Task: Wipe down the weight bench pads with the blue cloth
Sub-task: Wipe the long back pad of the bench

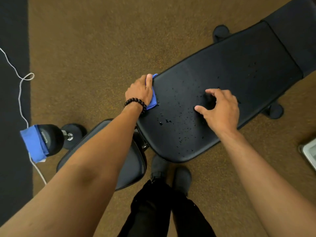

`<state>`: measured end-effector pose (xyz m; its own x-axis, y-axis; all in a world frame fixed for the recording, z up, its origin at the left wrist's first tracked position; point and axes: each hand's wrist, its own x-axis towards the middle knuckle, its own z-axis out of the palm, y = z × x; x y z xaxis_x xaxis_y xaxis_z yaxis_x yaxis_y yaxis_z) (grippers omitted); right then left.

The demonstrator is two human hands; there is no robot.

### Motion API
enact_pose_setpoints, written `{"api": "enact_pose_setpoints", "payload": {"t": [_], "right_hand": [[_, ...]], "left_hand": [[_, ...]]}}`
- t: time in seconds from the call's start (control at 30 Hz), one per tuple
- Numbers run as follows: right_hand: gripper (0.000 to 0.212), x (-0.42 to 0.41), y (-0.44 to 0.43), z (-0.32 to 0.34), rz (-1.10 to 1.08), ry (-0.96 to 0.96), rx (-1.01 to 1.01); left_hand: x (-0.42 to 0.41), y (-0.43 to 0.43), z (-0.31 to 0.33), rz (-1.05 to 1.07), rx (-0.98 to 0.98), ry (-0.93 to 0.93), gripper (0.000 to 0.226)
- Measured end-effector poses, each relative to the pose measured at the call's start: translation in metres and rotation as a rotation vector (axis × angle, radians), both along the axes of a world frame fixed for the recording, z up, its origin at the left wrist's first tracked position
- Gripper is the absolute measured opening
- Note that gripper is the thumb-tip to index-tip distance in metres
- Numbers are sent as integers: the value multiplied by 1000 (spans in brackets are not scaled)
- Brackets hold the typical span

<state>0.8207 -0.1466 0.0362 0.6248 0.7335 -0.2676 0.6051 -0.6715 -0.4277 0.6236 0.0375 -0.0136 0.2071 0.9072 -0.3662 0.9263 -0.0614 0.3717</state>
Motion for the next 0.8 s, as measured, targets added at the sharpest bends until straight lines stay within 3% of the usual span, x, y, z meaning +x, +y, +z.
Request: {"api": "enact_pose_setpoints", "payload": {"t": [0.23, 0.5, 0.67, 0.8], "right_hand": [[56, -12, -20, 0, -16, -17, -46], [51, -2, -32, 4, 92, 11, -52], [50, -4, -43, -1, 209, 7, -32], [42, -3, -51, -7, 290, -42, 5]], "left_hand": [[-18, -69, -24, 93, 233, -91, 53], [-19, -212, -35, 253, 329, -174, 51], [5, -291, -23, 238, 250, -142, 52], [15, -315, -24, 62, 316, -106, 48]]}}
